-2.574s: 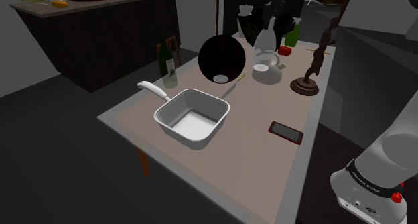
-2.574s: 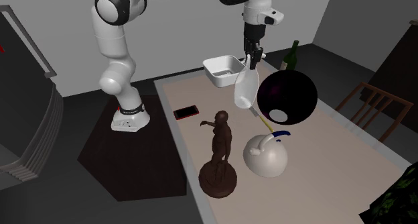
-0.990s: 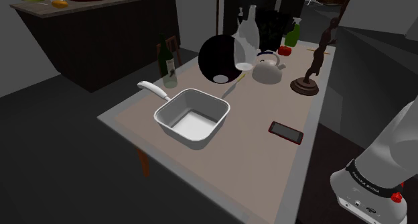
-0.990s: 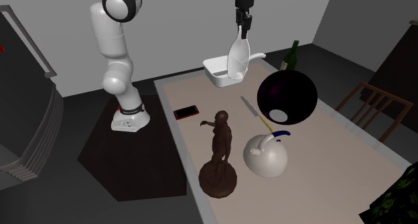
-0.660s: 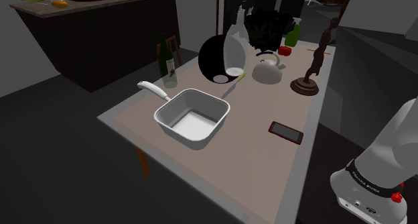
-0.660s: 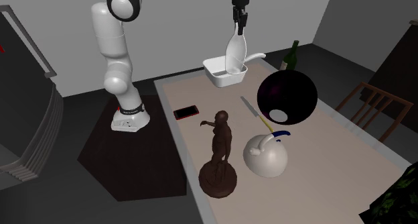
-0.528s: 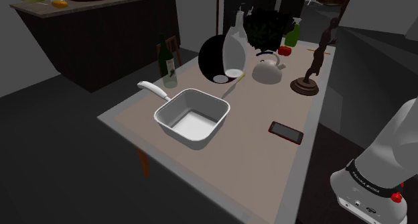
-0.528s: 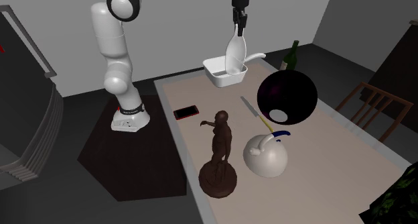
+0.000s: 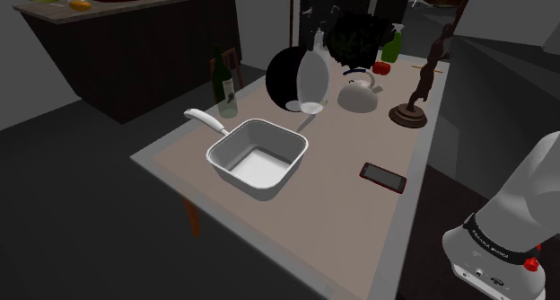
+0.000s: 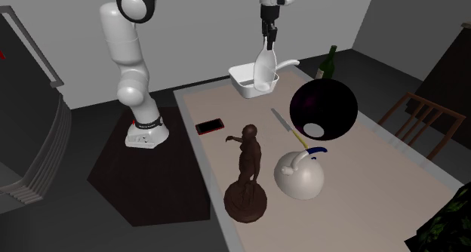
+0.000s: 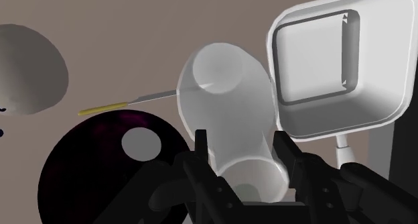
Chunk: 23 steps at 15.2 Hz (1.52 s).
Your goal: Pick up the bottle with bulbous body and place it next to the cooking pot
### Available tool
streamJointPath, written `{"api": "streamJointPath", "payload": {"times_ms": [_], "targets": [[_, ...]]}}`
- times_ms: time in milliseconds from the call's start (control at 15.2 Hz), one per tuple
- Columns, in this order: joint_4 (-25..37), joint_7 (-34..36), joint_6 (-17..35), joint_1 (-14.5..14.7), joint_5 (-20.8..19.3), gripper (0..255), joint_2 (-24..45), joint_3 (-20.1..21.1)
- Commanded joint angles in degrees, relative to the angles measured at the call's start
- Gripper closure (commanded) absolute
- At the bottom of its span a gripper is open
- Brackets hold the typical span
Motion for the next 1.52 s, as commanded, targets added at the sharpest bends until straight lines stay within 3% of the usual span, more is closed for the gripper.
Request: {"api": "streamJointPath", "payload": {"times_ms": [0,1452], "targets": [[-2.11,-0.02,1.68,-0.02,0.01,255,-0.49,-0.01],[-18.94,0.13,18.65,-0.04,-0.04,255,-0.35,-0.03]]}}
